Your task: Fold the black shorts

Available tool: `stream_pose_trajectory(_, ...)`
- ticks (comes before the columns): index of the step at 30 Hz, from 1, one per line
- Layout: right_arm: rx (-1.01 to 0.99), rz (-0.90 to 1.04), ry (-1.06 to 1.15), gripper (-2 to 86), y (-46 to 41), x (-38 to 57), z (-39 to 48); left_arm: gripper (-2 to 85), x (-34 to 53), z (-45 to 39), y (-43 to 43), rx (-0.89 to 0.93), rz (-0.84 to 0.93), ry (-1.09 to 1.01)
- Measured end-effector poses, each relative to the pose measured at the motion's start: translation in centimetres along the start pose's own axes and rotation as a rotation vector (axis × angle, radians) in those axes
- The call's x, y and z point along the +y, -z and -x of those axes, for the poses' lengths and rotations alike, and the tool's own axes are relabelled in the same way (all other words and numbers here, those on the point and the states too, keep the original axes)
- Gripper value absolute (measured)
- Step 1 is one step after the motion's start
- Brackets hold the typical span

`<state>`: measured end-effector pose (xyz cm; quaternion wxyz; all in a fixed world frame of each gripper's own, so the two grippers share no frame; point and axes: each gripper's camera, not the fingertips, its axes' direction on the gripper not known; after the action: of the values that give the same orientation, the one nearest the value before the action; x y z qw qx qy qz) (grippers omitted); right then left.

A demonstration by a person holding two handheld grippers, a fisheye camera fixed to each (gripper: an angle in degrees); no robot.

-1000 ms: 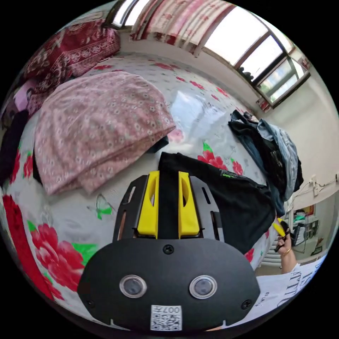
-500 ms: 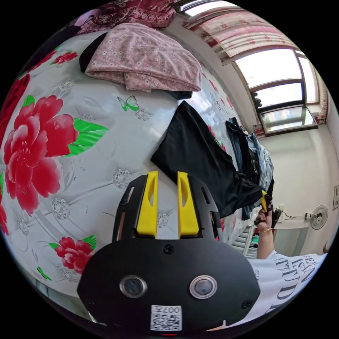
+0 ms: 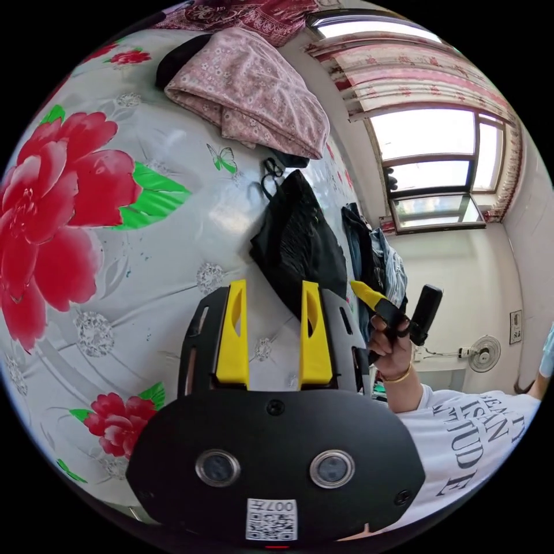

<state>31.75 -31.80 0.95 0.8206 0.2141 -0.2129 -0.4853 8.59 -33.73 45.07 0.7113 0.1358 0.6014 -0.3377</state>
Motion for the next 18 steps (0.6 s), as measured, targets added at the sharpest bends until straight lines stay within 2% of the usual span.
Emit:
stream_pose_trajectory(5, 0.116, -0.127, -0.298, 9.2, 8.1, 8.1, -8.2, 15.5, -0.5, 1.1, 0.9, 0.066, 0.031, -0.038)
stream_pose_trajectory(7, 0.076, -0.131, -0.459, 9.6, 9.6, 11.4, -11.7, 16.5, -1.2, 1.2, 0.8, 0.104, 0.043, -0.055)
stream_pose_trajectory(9, -0.050, -0.154, -0.597, 9.7, 9.6, 14.8, -14.8, 17.9, -2.6, 0.7, 0.3, 0.140, 0.081, -0.078)
stream_pose_trajectory(11, -0.163, -0.154, -0.633, 9.0, 8.3, 15.8, -16.1, 17.9, -3.7, 0.3, -0.1, 0.158, 0.106, -0.089)
stream_pose_trajectory(13, -0.186, -0.200, -0.646, 7.5, 7.8, 16.1, -16.5, 15.9, -4.5, 0.0, -0.4, 0.168, 0.126, -0.083)
stream_pose_trajectory(15, -0.281, -0.142, -0.645, 4.2, 6.3, 15.4, -17.5, 6.0, -5.2, 0.8, -0.9, 0.099, 0.122, 0.021)
stream_pose_trajectory(16, -0.300, -0.111, -0.649, 3.4, 5.9, 15.2, -17.7, 5.4, -5.2, 1.1, -0.9, 0.086, 0.112, 0.059)
stream_pose_trajectory(18, -0.301, -0.105, -0.622, 1.2, 6.2, 14.6, -17.2, 3.7, -5.0, 1.0, -0.6, 0.175, 0.048, 0.091)
